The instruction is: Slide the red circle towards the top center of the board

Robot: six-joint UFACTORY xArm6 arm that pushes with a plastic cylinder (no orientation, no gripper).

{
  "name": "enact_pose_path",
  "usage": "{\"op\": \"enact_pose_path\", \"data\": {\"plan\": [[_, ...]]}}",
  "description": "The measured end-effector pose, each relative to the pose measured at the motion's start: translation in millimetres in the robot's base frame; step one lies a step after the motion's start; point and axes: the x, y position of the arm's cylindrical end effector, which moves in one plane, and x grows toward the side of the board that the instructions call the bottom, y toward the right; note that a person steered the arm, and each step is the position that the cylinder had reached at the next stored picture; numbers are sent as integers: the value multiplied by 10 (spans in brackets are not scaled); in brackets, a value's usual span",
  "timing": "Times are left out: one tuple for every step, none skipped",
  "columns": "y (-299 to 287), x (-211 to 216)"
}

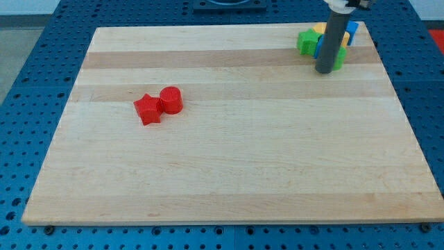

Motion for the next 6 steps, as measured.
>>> {"op": "enact_pose_path", "data": {"plan": [[0,-5],[0,12],[-202,271],[-673,559],[-1191,918],[-1688,1164]]}}
